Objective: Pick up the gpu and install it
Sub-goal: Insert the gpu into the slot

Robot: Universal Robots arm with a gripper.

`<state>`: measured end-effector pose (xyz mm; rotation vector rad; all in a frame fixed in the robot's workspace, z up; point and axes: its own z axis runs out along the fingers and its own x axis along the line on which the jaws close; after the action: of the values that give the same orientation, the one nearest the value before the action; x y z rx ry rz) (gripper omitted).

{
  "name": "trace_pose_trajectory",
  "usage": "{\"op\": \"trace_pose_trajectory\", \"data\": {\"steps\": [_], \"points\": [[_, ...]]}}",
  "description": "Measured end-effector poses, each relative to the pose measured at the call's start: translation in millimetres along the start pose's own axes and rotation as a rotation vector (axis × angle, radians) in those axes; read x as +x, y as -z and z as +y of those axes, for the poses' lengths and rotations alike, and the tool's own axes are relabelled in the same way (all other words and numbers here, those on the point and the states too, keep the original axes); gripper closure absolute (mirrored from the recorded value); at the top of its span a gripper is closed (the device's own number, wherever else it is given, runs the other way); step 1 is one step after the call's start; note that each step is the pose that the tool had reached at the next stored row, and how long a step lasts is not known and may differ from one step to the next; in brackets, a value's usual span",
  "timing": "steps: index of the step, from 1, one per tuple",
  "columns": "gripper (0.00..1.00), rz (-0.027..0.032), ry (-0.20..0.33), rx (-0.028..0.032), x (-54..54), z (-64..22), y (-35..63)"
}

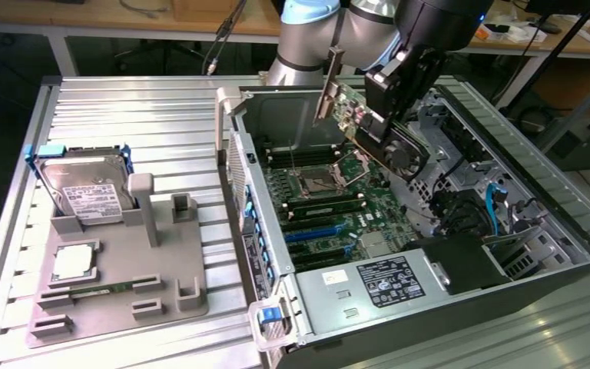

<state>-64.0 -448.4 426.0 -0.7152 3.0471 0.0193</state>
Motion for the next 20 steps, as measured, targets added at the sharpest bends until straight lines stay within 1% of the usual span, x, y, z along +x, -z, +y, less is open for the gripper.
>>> {"op": "trace_pose_trajectory", "data": {"steps": [6,12,18,20], "points": [[0.73,0.0002,0.030,-0.0004,0.0,0.0,0.0],[0.73,0.0008,0.085,-0.0012,0.0,0.0,0.0],[0.73,0.0011,0.129,-0.0019,0.0,0.0,0.0],[0.73,0.0012,0.135,-0.0019,0.0,0.0,0.0]]}}
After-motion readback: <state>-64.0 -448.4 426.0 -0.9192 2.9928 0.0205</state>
